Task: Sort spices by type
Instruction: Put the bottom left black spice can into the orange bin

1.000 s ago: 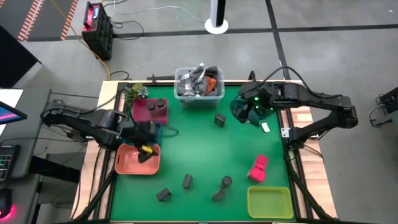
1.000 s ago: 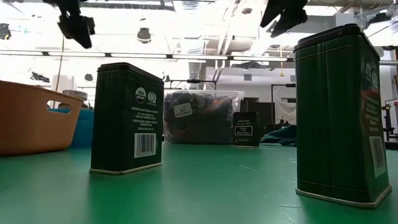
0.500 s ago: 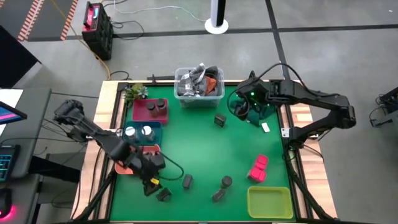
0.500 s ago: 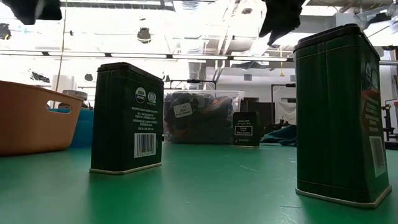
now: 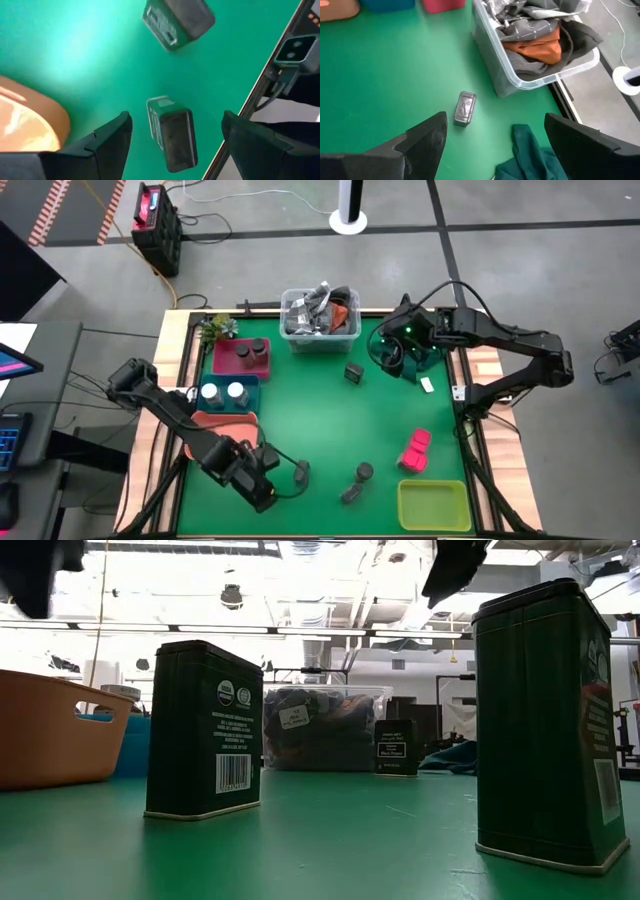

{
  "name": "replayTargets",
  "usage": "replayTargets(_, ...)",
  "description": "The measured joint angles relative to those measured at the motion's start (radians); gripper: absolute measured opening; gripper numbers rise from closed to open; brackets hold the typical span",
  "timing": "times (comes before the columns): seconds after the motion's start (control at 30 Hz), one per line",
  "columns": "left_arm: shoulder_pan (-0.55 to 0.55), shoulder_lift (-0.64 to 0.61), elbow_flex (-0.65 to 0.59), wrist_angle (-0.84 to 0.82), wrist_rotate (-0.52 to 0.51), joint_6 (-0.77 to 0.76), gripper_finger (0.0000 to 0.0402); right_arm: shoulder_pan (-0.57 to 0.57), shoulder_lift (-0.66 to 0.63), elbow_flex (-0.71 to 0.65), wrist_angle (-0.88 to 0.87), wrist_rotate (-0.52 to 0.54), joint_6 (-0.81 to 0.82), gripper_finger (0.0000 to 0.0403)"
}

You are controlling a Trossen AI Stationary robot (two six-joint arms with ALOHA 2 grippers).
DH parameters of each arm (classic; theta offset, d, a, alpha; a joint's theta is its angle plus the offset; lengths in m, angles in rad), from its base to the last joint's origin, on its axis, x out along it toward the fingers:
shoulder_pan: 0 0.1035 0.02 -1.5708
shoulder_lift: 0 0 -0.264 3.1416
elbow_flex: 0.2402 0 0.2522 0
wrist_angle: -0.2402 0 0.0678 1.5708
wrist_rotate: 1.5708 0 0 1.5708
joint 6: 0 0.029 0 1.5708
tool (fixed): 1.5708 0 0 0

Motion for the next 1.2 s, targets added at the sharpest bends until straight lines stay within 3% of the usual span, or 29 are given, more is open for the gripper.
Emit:
replayTargets(0.33,-0.062,0.059,-0.001,-0.032,-0.019,-0.079,0.0290,0.042,0.000,0.000,0.002,-0.009,-0.021,0.0360)
replayTargets(0.83,-0.072,0.058,-0.010,-0.026,-0.089,0.070,0.0290,0.074,0.000,0.000,0.024,-0.009,0.002,0.0360)
replayTargets(1.2,-0.075,0.058,-0.003,0.028,-0.060,-0.036,0.0290,0.069,0.000,0.000,0.032,-0.008,0.001,0.0360)
